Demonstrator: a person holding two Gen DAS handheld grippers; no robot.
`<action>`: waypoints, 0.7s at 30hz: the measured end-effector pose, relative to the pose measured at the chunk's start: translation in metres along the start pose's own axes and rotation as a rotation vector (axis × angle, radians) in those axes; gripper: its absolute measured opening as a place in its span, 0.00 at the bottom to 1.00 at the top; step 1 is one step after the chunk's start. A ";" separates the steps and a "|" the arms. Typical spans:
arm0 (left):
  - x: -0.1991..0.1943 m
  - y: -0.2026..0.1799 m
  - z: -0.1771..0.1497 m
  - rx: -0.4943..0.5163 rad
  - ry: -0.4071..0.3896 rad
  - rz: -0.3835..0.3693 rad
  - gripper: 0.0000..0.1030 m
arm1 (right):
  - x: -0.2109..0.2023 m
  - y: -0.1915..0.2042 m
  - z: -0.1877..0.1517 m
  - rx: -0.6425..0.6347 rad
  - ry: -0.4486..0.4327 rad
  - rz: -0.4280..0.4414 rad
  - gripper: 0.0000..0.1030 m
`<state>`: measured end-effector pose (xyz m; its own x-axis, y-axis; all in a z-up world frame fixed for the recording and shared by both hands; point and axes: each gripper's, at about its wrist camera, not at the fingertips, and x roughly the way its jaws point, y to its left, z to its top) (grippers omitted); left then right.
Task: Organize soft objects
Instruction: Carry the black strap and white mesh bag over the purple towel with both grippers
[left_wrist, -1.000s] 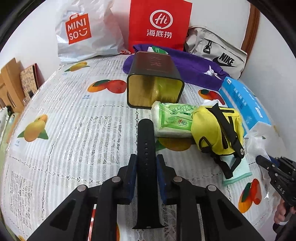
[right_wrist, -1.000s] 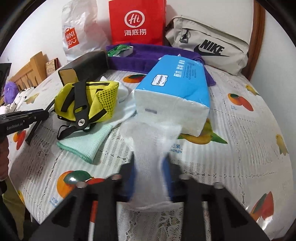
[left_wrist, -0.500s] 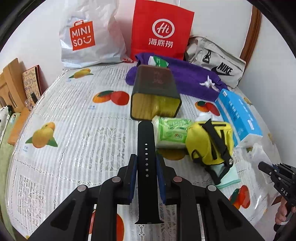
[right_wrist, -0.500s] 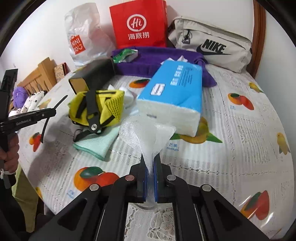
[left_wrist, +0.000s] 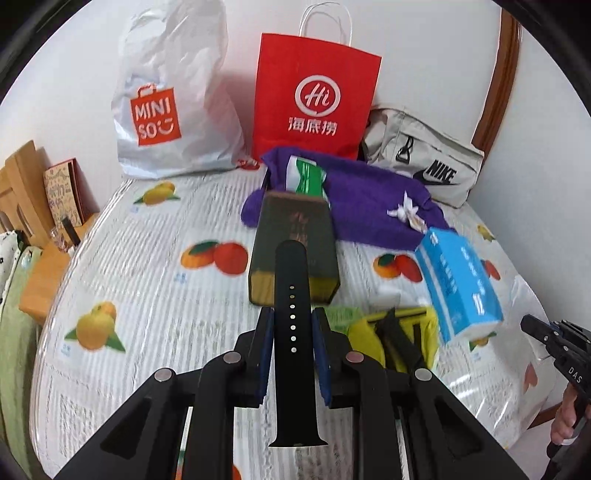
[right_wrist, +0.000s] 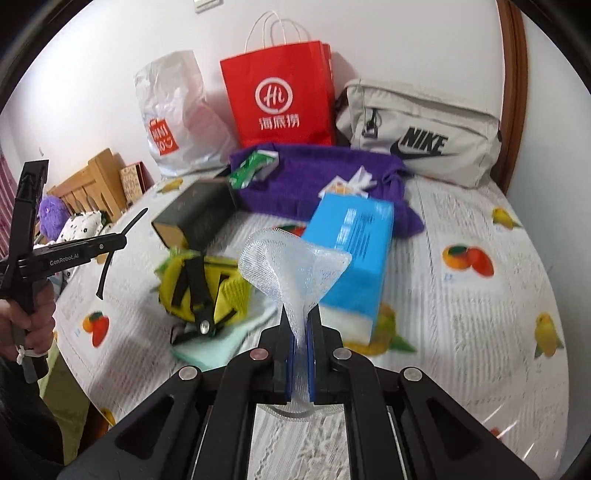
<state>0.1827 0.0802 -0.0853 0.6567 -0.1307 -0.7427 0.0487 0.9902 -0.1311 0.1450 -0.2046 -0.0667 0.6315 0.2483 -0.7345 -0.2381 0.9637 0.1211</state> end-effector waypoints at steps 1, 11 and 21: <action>0.001 -0.001 0.005 0.001 -0.003 -0.001 0.19 | 0.000 -0.002 0.006 -0.001 -0.005 -0.004 0.06; 0.023 -0.009 0.059 0.016 -0.016 -0.017 0.19 | 0.022 -0.015 0.065 -0.024 -0.039 -0.018 0.06; 0.063 -0.012 0.106 0.019 -0.003 -0.062 0.19 | 0.060 -0.031 0.122 -0.031 -0.048 -0.045 0.06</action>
<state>0.3031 0.0650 -0.0606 0.6541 -0.1913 -0.7319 0.1031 0.9810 -0.1643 0.2806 -0.2076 -0.0332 0.6764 0.2104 -0.7059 -0.2315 0.9705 0.0674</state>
